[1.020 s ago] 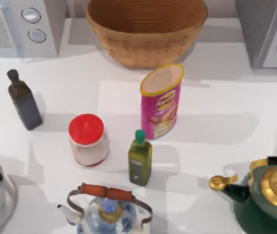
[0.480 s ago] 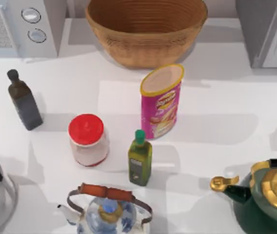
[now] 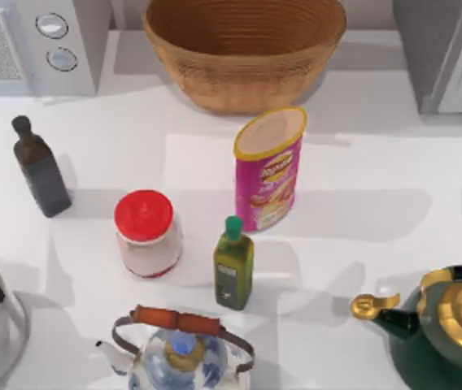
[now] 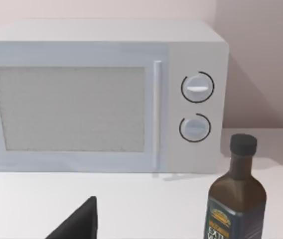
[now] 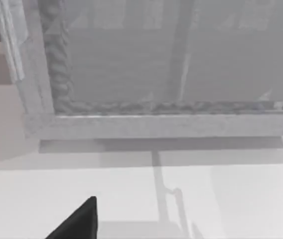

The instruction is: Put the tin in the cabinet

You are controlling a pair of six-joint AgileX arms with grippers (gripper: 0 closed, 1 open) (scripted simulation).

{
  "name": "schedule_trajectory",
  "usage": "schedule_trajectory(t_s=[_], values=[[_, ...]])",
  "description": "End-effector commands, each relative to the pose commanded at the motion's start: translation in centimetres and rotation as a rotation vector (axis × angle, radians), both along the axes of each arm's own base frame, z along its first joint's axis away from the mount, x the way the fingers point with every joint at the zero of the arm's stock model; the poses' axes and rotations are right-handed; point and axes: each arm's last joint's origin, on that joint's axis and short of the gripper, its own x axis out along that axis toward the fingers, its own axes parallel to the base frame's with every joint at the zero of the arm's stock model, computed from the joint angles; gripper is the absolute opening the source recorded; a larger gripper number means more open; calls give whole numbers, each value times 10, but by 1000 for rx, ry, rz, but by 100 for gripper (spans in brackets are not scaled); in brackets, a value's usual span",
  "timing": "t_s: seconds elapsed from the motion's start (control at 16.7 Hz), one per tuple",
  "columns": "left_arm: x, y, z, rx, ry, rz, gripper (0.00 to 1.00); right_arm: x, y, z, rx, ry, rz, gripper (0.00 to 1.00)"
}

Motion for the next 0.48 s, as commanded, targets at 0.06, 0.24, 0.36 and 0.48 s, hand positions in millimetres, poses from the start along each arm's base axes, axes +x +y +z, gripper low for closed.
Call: schedule_trajectory(t_s=[0.06, 0.24, 0.36, 0.48], values=[[0, 0, 0, 0, 0, 0, 100, 9, -4, -8, 6, 55, 3, 100], [0, 0, 0, 0, 0, 0, 100, 31, -15, -37, 31, 213, 20, 100], [0, 0, 0, 0, 0, 0, 100, 41, -21, -58, 50, 307, 34, 100], [0, 0, 0, 0, 0, 0, 100, 47, -25, -77, 69, 386, 47, 100]])
